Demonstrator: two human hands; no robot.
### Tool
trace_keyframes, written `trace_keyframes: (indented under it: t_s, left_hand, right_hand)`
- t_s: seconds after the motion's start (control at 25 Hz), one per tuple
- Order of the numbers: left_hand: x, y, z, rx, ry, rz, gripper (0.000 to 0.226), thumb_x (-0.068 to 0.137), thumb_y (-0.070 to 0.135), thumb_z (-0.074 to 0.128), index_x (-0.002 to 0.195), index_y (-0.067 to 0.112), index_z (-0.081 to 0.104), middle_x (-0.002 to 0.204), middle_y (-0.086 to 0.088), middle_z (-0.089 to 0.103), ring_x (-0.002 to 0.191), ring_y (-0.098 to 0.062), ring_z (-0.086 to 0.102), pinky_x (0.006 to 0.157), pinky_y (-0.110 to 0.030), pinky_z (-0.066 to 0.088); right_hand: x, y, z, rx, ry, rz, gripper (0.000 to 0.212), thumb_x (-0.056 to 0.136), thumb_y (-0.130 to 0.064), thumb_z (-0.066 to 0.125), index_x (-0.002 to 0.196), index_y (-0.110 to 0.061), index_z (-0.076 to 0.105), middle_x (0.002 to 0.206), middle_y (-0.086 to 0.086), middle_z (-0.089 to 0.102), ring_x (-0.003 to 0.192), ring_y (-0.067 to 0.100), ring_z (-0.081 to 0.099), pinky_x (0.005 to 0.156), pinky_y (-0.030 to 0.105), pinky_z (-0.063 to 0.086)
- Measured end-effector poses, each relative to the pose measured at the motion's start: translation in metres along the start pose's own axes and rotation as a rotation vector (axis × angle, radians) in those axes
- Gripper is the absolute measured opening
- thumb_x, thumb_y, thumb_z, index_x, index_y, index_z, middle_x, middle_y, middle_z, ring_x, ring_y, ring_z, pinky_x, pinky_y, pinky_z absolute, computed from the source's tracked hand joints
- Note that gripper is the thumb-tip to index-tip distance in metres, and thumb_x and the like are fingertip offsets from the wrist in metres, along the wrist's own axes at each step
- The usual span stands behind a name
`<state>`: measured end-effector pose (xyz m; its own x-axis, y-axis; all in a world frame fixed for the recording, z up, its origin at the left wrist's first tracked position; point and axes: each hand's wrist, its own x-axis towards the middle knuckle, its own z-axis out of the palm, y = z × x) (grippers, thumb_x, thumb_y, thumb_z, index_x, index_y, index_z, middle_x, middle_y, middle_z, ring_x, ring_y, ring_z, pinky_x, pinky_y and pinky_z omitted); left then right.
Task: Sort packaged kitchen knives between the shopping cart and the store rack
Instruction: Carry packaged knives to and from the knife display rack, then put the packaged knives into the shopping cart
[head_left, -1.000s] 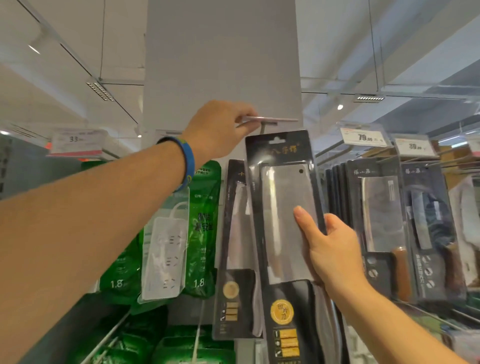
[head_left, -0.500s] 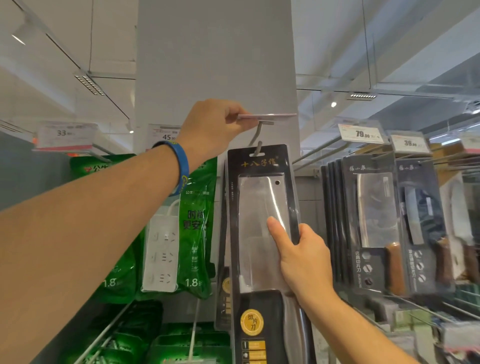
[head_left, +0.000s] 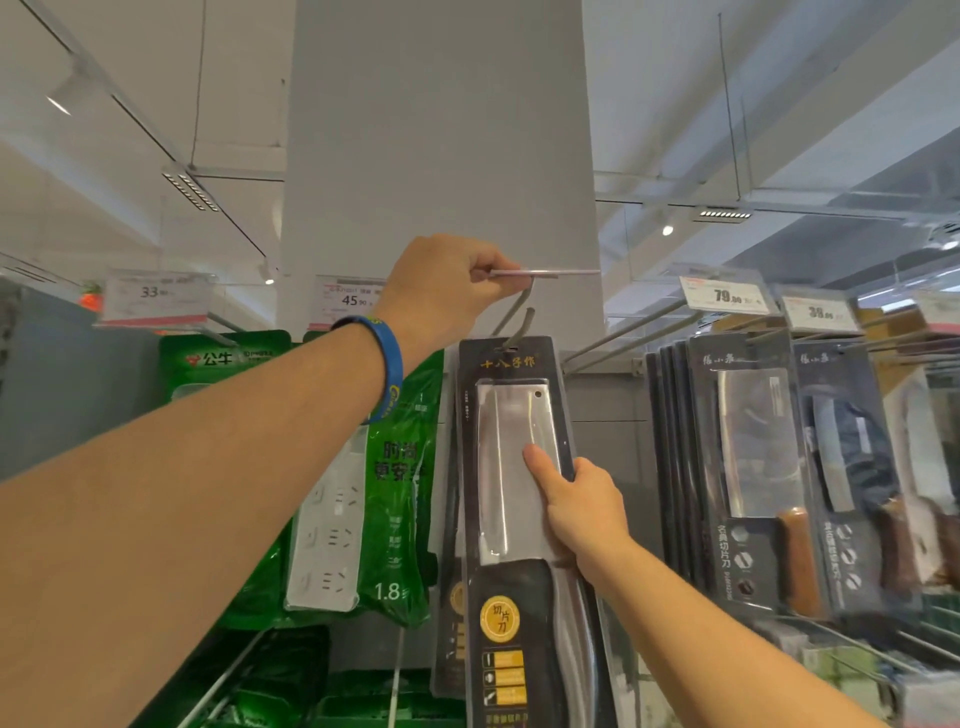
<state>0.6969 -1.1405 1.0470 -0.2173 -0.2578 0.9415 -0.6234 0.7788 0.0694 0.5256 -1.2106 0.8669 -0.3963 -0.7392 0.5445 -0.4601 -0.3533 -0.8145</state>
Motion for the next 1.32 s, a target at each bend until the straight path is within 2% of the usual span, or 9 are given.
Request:
trace_keyframes:
  t_s: [0.12, 0.28, 0.4, 0.52, 0.64, 0.76, 0.88, 1.12, 1.32]
  left_hand:
    - [-0.003, 0.0, -0.002, 0.029, -0.017, -0.011, 0.029, 0.087, 0.046, 0.07, 0.11, 0.03, 0.076, 0.099, 0.01, 0.074, 0.08, -0.003, 0.062, 0.072, -0.018, 0.05]
    - [-0.006, 0.003, -0.004, 0.128, -0.073, 0.005, 0.039, 0.092, 0.043, 0.066, 0.128, 0.027, 0.067, 0.13, 0.011, 0.066, 0.112, -0.009, 0.062, 0.099, -0.028, 0.049]
    - [-0.032, 0.005, 0.002, -0.034, -0.089, -0.03, 0.055, 0.093, 0.04, 0.065, 0.145, 0.029, 0.049, 0.151, 0.017, 0.043, 0.126, -0.001, 0.05, 0.104, -0.018, 0.04]
    - [-0.097, 0.001, 0.026, -0.383, 0.025, -0.147, 0.059, 0.092, 0.036, 0.067, 0.146, 0.035, 0.043, 0.14, 0.027, 0.049, 0.116, 0.01, 0.053, 0.092, -0.009, 0.046]
    - [-0.178, -0.002, 0.068, -0.629, 0.03, -0.42, 0.024, 0.094, 0.028, 0.065, 0.118, 0.029, 0.065, 0.113, 0.011, 0.071, 0.091, -0.001, 0.068, 0.08, -0.03, 0.058]
    - [-0.256, 0.006, 0.111, -0.842, -0.115, -0.589, 0.012, 0.097, 0.022, 0.059, 0.099, 0.019, 0.07, 0.091, 0.001, 0.076, 0.062, -0.01, 0.067, 0.049, -0.024, 0.051]
    - [-0.339, 0.022, 0.158, -0.956, -0.269, -0.656, 0.014, 0.099, 0.02, 0.058, 0.097, 0.017, 0.072, 0.087, -0.001, 0.076, 0.051, -0.012, 0.06, 0.041, -0.021, 0.045]
    - [-0.55, 0.083, 0.248, -0.988, -0.888, -1.065, 0.015, 0.1, 0.024, 0.055, 0.097, 0.023, 0.069, 0.088, 0.0, 0.075, 0.052, -0.012, 0.059, 0.042, -0.022, 0.042]
    - [-0.667, 0.17, 0.268, -0.991, -1.244, -1.187, 0.016, 0.101, 0.017, 0.053, 0.098, 0.016, 0.069, 0.084, -0.005, 0.074, 0.041, -0.01, 0.051, 0.036, -0.017, 0.036]
  right_hand:
    - [0.013, 0.0, 0.013, 0.013, -0.083, 0.097, 0.092, 0.088, -0.078, 0.052, 0.149, -0.01, 0.045, 0.145, 0.011, 0.056, 0.129, 0.034, 0.055, 0.108, 0.05, 0.046]
    - [0.012, 0.001, 0.018, 0.022, -0.136, 0.116, 0.096, 0.088, -0.079, 0.048, 0.157, -0.013, 0.033, 0.158, 0.009, 0.045, 0.14, 0.033, 0.048, 0.112, 0.047, 0.042]
    - [-0.002, 0.004, 0.007, -0.01, -0.116, 0.092, 0.091, 0.086, -0.084, 0.044, 0.145, -0.015, 0.047, 0.134, 0.005, 0.06, 0.116, 0.024, 0.06, 0.094, 0.041, 0.051]
    - [-0.033, 0.019, -0.018, 0.089, -0.005, 0.009, 0.063, 0.089, -0.077, 0.052, 0.125, -0.025, 0.059, 0.112, -0.012, 0.065, 0.103, 0.014, 0.063, 0.085, 0.035, 0.048]
    - [-0.081, 0.038, -0.049, 0.284, -0.018, -0.015, 0.031, 0.095, -0.058, 0.061, 0.096, -0.027, 0.069, 0.095, -0.008, 0.074, 0.079, 0.009, 0.072, 0.071, 0.033, 0.057]
    - [-0.139, 0.071, -0.085, 0.347, -0.055, -0.045, 0.019, 0.089, -0.046, 0.068, 0.083, -0.028, 0.07, 0.08, 0.0, 0.075, 0.053, 0.012, 0.064, 0.048, 0.019, 0.045]
    - [-0.207, 0.136, -0.127, 0.259, -0.028, 0.061, 0.014, 0.085, -0.035, 0.068, 0.085, -0.021, 0.069, 0.07, 0.004, 0.072, 0.047, 0.014, 0.06, 0.044, 0.018, 0.043]
    - [-0.424, 0.275, -0.23, -0.016, 0.204, 0.696, 0.011, 0.1, -0.017, 0.061, 0.096, -0.009, 0.067, 0.076, 0.006, 0.073, 0.051, 0.017, 0.062, 0.046, 0.02, 0.044]
    - [-0.581, 0.301, -0.309, -0.045, 0.461, 1.093, 0.018, 0.104, -0.023, 0.057, 0.102, -0.009, 0.069, 0.079, 0.003, 0.074, 0.057, 0.014, 0.063, 0.051, 0.024, 0.044]
